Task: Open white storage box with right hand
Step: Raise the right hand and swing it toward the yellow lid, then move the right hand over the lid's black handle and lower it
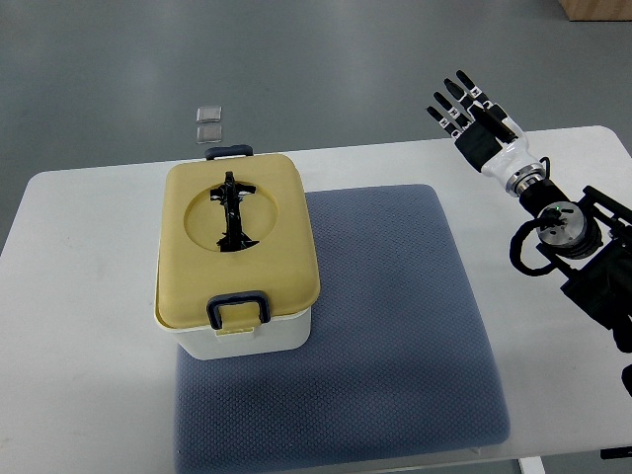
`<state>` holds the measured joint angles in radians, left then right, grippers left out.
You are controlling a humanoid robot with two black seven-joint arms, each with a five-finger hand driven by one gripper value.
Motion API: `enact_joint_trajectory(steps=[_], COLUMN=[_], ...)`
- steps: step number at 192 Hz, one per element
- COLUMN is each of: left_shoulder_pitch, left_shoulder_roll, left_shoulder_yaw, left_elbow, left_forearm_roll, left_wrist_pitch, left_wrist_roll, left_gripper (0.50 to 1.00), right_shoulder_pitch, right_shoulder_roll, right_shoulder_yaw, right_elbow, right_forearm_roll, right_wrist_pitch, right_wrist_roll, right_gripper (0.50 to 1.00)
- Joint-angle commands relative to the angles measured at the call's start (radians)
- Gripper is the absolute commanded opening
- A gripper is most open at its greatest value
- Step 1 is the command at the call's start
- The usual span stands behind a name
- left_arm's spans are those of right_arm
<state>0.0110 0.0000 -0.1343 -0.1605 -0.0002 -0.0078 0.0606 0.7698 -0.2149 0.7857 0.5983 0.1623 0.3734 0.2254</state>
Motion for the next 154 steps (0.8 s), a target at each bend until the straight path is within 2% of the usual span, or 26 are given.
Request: enact_joint_trajectory(steps=[1, 54, 107, 129, 148, 154], left_shoulder_pitch=[0.000, -0.002, -0.002, -0.002, -0.002, -0.002], left_shoulder_roll=[0.000, 0.000, 0.000, 0.000, 0.000, 0.000], left_shoulder_yaw=[-0.001, -0.002, -0.001, -0.001, 0.001, 0.001], left_elbow=[-0.001, -0.002, -0.014, -0.022, -0.024, -0.024], left_forearm_roll=[-0.001, -0.001, -0.001, -0.001, -0.001, -0.001], left_wrist_pitch=[-0.001, -0.001, -0.003, -0.004, -0.006, -0.006], left_wrist_roll=[0.001, -0.001, 0.002, 0.002, 0.004, 0.004], left_gripper=[1.000, 1.000, 1.000, 1.000, 1.000, 1.000], right_shoulder_pitch=[-0.001, 0.008, 0.166, 0.227, 0.301, 0.301], right_shoulder_roll=[0.002, 0.011, -0.004, -0.060, -0.153, -0.153], right_shoulder_yaw=[0.000, -0.003, -0.005, -0.031, -0.124, -0.125], right_elbow=[0.000, 0.003, 0.028, 0.109, 0.284, 0.284], right_forearm_roll=[0.000, -0.043, -0.464, -0.690, -0.891, -0.891], right_wrist_pitch=[-0.001, 0.012, 0.022, 0.061, 0.096, 0.096], right_wrist_roll=[0.000, 0.002, 0.003, 0.006, 0.025, 0.025], right_gripper=[0.928, 0.930, 0.928, 0.928, 0.928, 0.928])
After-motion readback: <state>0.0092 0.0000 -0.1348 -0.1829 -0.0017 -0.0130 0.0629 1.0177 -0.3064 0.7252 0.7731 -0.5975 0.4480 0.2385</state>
